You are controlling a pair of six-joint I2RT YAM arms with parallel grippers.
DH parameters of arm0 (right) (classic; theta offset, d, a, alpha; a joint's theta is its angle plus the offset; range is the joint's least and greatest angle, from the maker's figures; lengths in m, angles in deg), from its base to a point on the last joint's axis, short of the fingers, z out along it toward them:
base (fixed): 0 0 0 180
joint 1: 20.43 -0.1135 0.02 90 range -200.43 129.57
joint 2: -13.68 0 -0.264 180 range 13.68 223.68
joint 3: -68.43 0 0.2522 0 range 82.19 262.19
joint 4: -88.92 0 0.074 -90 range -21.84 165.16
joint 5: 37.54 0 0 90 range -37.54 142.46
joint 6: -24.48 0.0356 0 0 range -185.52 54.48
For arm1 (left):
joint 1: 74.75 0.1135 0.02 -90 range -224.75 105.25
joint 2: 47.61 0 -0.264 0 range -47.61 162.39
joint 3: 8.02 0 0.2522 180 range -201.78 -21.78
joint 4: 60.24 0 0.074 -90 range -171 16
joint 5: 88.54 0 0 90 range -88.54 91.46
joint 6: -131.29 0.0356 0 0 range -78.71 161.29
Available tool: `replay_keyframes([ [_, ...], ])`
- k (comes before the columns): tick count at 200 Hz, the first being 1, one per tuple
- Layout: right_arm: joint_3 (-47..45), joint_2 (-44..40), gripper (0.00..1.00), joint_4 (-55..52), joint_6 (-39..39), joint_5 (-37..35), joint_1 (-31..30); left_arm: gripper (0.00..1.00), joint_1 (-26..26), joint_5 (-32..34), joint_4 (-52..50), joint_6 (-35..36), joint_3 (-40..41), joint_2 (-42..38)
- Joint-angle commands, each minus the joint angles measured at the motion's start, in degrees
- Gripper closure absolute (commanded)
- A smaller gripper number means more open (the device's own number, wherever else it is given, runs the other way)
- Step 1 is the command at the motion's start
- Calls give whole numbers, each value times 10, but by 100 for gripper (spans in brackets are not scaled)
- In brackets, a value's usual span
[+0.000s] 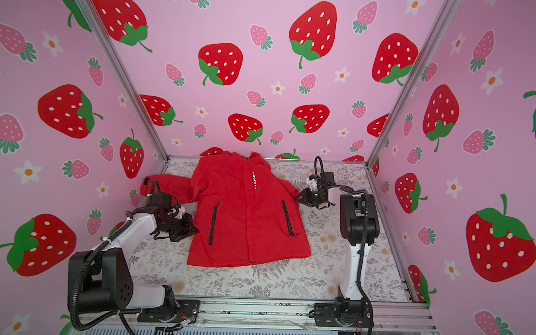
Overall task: Unzip the jacket
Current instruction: Flatten out the jacket at the center of the board.
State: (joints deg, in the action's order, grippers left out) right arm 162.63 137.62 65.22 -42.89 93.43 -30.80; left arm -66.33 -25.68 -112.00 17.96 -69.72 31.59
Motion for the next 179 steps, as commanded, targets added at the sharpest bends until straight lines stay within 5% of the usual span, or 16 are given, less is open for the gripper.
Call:
replay_keyframes([
  [1, -3, 2, 83, 6, 6, -29, -2, 100, 8, -6, -20, 12, -2, 0],
  [25, 7, -59, 100, -15, -37, -108, -2, 100, 13, -14, -28, 29, -14, 2],
  [58, 113, -131, 100, -80, -146, -276, -4, 100, 18, -28, -37, 46, -36, 10],
  [86, 216, -141, 100, -69, -323, -435, -27, 100, 22, -32, -54, 62, -51, 12],
  [111, 194, -157, 100, 67, -509, -505, -66, 100, 30, -28, -58, 68, -46, 3],
  [131, 212, -149, 44, 30, -497, -557, -74, 100, 32, -45, -50, 67, -34, 8],
  [148, 158, -177, 17, 4, -429, -605, -72, 100, 32, -54, -44, 64, -24, 15],
  [158, 99, -214, 6, -2, -381, -600, -67, 100, 32, -56, -43, 64, -19, 17],
  [179, -25, -303, 5, -53, -256, -524, -49, 100, 32, -51, -46, 62, -16, 18],
])
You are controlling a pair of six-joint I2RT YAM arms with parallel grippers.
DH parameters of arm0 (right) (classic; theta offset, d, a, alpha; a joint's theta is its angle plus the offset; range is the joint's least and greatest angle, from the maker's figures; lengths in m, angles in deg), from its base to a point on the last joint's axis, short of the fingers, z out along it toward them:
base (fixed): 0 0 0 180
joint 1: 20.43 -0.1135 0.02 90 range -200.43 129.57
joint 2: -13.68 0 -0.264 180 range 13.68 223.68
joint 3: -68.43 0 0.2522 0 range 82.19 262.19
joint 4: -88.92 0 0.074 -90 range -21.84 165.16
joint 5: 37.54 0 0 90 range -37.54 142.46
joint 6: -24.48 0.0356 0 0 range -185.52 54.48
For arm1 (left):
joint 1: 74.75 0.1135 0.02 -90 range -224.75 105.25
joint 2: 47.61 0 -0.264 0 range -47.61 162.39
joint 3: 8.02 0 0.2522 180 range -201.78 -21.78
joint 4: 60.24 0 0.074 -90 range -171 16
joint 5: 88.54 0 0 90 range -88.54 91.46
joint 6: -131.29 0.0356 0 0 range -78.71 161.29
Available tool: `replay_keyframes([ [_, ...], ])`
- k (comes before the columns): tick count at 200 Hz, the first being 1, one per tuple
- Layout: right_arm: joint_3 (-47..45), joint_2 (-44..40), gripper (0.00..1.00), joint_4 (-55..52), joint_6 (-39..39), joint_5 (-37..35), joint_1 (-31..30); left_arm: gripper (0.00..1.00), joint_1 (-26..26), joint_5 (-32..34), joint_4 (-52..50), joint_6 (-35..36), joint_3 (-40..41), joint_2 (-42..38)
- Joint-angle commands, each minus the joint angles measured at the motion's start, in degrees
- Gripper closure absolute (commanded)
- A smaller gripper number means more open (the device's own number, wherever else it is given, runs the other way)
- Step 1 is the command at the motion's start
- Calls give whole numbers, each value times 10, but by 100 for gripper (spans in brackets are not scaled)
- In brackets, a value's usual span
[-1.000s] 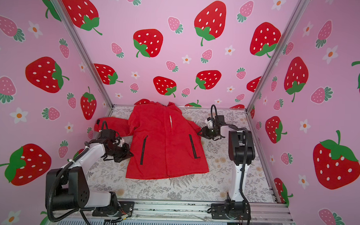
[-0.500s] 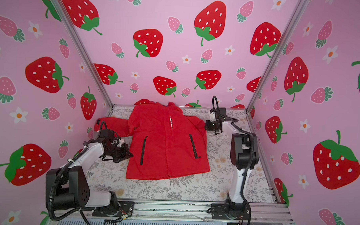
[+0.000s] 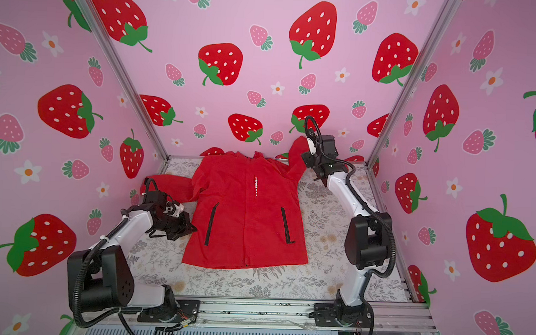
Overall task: Unzip the jacket
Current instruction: Flatten out the jacket at the center of the board.
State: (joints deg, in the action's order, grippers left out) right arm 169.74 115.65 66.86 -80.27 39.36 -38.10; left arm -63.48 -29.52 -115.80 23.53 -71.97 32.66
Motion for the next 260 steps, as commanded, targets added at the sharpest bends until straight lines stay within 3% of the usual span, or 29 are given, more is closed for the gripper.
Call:
replay_keyframes([
  [1, -102, -87, 5, -72, 123, 21, 24, 100, 3, -12, -9, 6, 7, 8],
  [26, -226, -171, 8, -104, 230, 192, 41, 100, 3, -14, -10, 7, 3, 13],
  [50, -287, -184, 13, -128, 293, 333, 46, 100, 2, -14, -1, -3, 9, 10],
  [69, -299, -154, 28, -169, 288, 398, 59, 100, 2, -14, 14, -23, 22, -2],
  [100, -312, -114, 37, -174, 264, 475, 79, 100, 1, -3, 22, -35, 32, -17],
  [151, -303, -25, 48, -162, 252, 516, 79, 100, -8, -6, 22, -25, 25, 9],
  [171, -295, 1, 59, -164, 240, 523, 78, 100, -10, -5, 21, -25, 26, 8],
  [216, -311, 19, 75, -125, 260, 554, 77, 100, -21, 5, 23, -34, 31, 1],
  [243, -330, -14, 100, -121, 279, 491, 90, 100, -40, -52, 72, -76, 61, -10],
  [260, -341, -45, 100, -118, 302, 465, 127, 100, -67, -56, 80, -93, 77, -15],
])
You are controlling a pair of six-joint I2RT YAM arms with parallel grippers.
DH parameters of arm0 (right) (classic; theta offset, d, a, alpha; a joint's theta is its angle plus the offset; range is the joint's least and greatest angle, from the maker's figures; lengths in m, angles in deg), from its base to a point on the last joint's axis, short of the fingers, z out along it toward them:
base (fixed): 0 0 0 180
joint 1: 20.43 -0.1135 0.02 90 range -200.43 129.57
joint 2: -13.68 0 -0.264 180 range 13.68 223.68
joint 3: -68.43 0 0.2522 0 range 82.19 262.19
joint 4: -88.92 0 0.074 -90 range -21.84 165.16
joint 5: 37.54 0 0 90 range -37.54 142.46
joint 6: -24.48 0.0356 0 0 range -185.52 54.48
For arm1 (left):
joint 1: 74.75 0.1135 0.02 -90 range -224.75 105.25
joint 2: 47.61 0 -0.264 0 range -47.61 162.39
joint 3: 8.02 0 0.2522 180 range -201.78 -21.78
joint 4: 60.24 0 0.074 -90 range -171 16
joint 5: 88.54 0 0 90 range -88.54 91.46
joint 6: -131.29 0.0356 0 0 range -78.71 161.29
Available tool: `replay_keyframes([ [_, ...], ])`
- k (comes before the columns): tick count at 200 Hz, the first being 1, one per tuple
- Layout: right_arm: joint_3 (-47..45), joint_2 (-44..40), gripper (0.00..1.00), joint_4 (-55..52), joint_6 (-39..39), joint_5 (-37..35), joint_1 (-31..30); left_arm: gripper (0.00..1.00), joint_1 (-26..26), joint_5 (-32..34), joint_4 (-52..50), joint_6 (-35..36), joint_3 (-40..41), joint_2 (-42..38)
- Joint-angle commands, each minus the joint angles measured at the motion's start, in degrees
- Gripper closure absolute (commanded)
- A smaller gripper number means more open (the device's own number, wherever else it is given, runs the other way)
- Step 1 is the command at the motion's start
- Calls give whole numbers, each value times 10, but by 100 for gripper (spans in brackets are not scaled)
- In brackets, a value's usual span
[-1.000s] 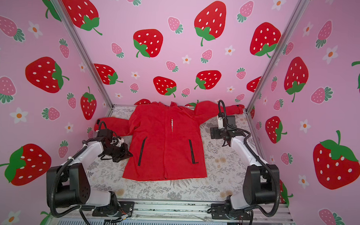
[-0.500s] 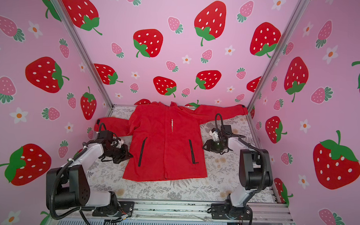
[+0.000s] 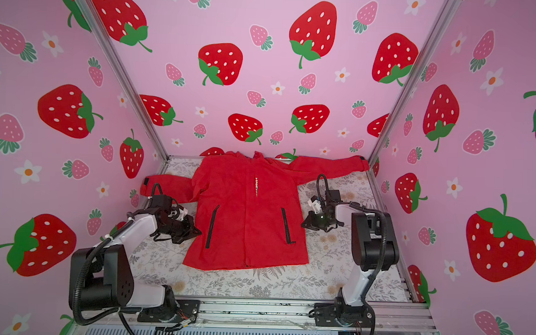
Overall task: Unzip the jacket
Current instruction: Flatten out the jacket at the center of the board.
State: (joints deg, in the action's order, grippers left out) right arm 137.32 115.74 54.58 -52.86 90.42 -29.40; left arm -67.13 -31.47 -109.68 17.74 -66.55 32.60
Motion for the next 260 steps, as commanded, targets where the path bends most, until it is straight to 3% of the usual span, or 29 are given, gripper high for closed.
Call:
replay_keyframes([
  [1, -17, -48, 100, 5, 29, -47, 43, 100, -33, -36, 19, -36, 23, -15],
  [48, 12, -99, 100, -38, 37, -247, 103, 100, -164, -11, 123, -166, 86, -54],
  [80, 82, -63, 100, -45, 29, -291, 113, 100, -276, 14, 190, -234, 92, -43],
  [118, 91, -77, 100, -52, 47, -346, 114, 100, -357, 46, 150, -225, 65, -11],
  [171, 4, -168, 100, -72, 42, -335, 129, 100, -364, 103, 90, -224, 96, -81],
  [223, -27, -216, 100, -91, 44, -334, 138, 100, -362, 112, 46, -202, 64, -62],
  [231, -21, -222, 82, -97, 46, -328, 139, 90, -358, 124, 34, -198, 62, -73],
  [244, -10, -230, 37, -101, 44, -306, 138, 67, -338, 123, 15, -178, 53, -89],
  [249, -6, -236, 25, -98, 45, -299, 137, 60, -327, 115, 7, -163, 46, -94],
  [254, -2, -243, 17, -92, 42, -292, 134, 55, -315, 107, -3, -149, 37, -97],
  [260, 2, -253, 16, -81, 37, -284, 128, 49, -300, 99, -17, -132, 20, -99],
])
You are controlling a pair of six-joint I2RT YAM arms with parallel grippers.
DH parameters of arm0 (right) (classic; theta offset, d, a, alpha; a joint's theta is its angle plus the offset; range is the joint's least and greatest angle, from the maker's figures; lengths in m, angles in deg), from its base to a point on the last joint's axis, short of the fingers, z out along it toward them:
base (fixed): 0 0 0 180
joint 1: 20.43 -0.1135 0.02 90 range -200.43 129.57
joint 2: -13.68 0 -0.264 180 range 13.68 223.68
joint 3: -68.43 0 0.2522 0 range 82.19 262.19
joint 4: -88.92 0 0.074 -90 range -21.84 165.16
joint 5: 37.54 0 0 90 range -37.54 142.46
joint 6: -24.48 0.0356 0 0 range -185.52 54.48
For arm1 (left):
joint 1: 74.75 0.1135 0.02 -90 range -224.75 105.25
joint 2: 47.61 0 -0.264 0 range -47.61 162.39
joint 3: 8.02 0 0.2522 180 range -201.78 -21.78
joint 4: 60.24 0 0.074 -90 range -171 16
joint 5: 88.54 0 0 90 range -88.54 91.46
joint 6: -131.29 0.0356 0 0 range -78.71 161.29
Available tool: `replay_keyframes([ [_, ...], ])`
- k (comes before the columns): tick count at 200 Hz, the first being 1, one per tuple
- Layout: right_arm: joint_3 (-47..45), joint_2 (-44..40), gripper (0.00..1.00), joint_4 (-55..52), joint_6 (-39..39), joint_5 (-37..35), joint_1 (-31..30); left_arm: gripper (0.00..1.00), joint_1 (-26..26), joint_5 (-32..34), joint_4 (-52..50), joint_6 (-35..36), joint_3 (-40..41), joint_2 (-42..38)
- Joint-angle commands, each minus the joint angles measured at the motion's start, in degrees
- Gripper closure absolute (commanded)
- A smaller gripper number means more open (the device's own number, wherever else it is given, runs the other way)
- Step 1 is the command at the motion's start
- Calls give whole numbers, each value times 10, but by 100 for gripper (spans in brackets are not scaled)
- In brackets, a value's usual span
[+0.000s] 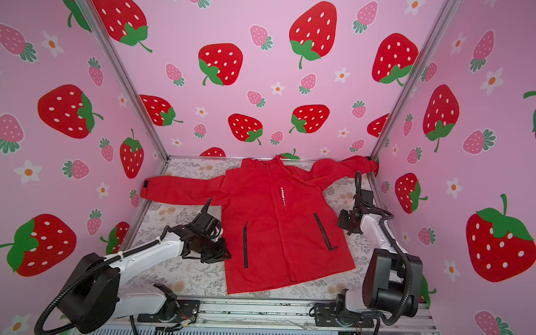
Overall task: Unzip the jacket
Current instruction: Flatten out the jacket at the center of the board.
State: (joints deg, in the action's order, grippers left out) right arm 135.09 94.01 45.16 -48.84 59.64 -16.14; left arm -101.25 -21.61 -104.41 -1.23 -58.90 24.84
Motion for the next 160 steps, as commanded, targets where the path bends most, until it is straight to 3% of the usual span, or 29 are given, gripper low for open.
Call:
replay_keyframes([
  [1, 25, -37, 16, 16, -4, 24, -6, 48, 43, 0, -72, 60, -60, -22],
  [17, 52, -43, 16, 42, -31, 60, -30, 38, 78, 3, -113, 105, -128, -19],
  [32, 92, -15, 19, 63, -61, 132, -53, 35, 109, 3, -123, 139, -208, 1],
  [45, 130, 24, 23, 71, -75, 149, -82, 34, 130, -6, -108, 161, -278, 40],
  [60, 185, 77, 26, 68, -79, 158, -107, 29, 149, -25, -110, 202, -387, 119],
  [86, 262, 152, 29, 86, -77, 199, -142, 24, 162, 1, -140, 311, -594, 267],
  [128, 344, 231, 29, 67, -99, 218, -172, 27, 187, 0, -220, 491, -891, 506],
  [160, 360, 246, 26, 55, -120, 232, -173, 28, 210, -38, -230, 558, -1000, 620],
])
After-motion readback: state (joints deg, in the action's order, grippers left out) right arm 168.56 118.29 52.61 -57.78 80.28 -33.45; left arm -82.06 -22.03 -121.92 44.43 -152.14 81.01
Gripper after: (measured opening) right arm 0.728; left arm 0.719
